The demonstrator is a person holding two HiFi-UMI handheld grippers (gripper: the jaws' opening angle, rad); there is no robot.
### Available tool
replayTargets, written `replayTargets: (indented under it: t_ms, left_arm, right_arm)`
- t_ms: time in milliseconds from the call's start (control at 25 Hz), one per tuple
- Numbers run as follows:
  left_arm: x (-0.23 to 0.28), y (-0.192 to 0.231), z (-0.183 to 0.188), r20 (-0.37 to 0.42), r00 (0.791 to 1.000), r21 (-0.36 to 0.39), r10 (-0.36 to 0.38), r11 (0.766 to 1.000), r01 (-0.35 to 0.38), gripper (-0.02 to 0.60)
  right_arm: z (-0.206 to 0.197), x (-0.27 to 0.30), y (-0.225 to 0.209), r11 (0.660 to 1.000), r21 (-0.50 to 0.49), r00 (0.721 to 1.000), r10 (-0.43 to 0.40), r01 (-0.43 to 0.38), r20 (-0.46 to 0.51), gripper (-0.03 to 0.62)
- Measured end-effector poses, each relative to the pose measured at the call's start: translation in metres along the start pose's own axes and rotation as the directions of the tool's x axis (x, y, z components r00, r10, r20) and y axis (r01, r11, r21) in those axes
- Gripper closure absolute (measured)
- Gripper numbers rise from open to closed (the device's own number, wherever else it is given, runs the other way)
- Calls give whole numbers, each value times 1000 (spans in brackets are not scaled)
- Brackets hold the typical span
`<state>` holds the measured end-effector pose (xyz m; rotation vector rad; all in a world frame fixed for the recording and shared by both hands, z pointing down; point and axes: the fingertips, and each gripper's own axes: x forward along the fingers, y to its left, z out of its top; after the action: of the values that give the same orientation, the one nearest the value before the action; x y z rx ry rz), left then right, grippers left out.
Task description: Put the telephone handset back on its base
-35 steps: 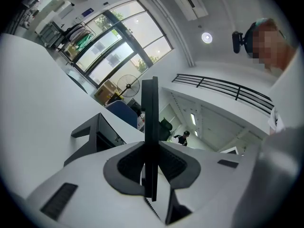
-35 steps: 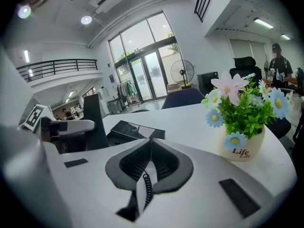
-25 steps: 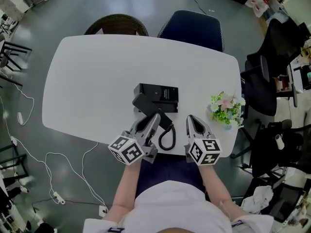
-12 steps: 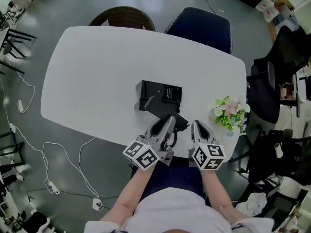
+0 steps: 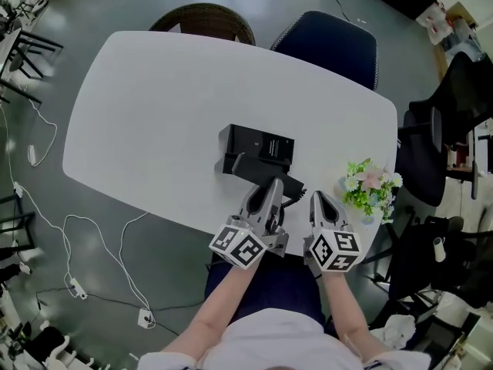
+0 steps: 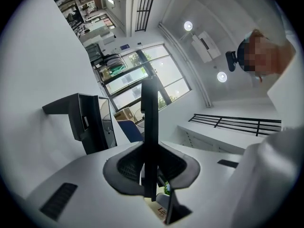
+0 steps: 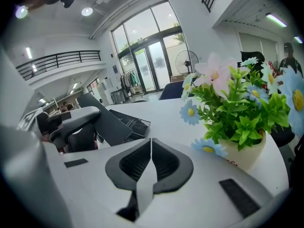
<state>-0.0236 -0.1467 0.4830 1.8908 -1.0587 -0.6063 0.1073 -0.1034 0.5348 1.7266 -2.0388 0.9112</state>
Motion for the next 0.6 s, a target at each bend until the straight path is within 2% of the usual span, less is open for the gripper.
replayTargets:
  t_ms: [200,480,600]
  left_arm:
    - [6,6,3,80,997,-16,19,1000,-18,502]
    - [5,16,4,171,984,18,57,998,-61,506]
    - [2,24,0,191,977,-12,91,996,-90,506]
  right_arm:
    - [10,9,5,997,-65,999,37,-35,28,560]
    - [4,15,14,988,-106,993,111,-108,25,560]
    - [-3,19,11,987,-113,993,120,-118,13,560]
